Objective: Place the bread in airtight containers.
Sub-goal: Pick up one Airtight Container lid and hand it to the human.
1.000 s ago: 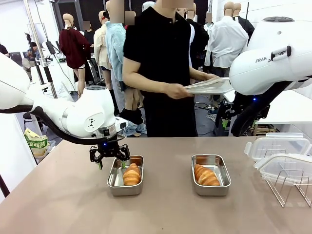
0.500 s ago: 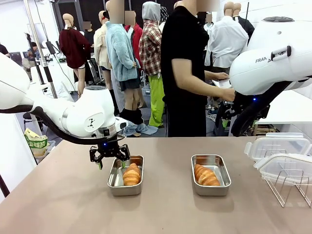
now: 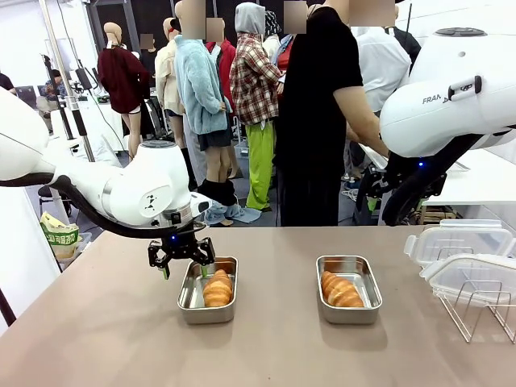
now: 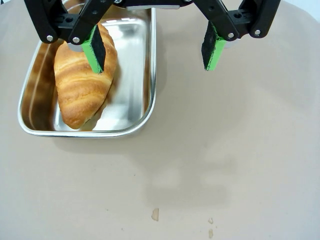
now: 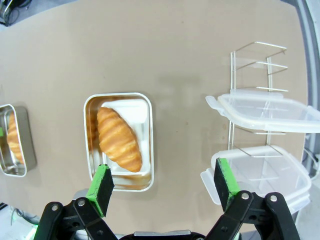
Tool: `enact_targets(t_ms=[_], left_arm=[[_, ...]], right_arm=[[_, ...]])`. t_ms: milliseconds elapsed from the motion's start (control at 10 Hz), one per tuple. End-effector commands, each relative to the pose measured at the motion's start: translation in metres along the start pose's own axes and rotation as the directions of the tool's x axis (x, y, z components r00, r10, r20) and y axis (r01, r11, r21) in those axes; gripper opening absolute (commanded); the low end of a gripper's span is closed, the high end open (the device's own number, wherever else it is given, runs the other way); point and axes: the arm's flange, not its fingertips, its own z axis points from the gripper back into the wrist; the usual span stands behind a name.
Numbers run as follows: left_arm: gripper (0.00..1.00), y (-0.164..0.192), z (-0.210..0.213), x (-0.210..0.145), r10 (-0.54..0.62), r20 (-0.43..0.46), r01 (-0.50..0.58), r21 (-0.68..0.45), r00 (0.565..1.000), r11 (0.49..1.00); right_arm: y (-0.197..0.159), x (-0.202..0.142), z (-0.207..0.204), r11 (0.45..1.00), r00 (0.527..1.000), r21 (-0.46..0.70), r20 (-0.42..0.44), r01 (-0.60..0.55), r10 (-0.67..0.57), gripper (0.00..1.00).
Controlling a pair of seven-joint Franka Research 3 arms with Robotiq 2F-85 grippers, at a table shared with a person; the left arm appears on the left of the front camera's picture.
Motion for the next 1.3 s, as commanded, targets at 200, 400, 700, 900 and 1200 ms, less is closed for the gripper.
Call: enact_targets(t_ms=[200,400,700,900,1200], left_arm=[[1.00,0.026,0.090,-0.009,-0.065,0.082,0.070,-0.052,0.995,0.996],[1.00,0.038,0.122,-0.013,-0.123,0.114,0.133,-0.087,0.986,0.987],[1.00,0.060,0.153,-0.023,-0.164,0.170,0.186,-0.120,0.972,0.975],[1.00,0.067,0.154,-0.026,-0.158,0.176,0.185,-0.147,0.972,0.972],[1.00,0.052,0.159,-0.017,-0.156,0.178,0.176,-0.102,0.972,0.979]], right_arm=[[-0.013,-0.005,0.004,0.999,1.000,-0.036,-0.013,0.023,-0.024,1.00],[-0.056,-0.014,0.027,0.997,0.999,0.048,0.010,-0.053,0.053,1.00],[-0.099,-0.022,0.052,0.880,0.913,0.245,0.079,-0.406,0.399,1.00],[-0.114,-0.027,0.054,0.712,0.784,0.349,0.133,-0.609,0.606,1.00],[-0.126,-0.036,0.055,0.555,0.598,0.270,0.111,-0.787,0.794,1.00]])
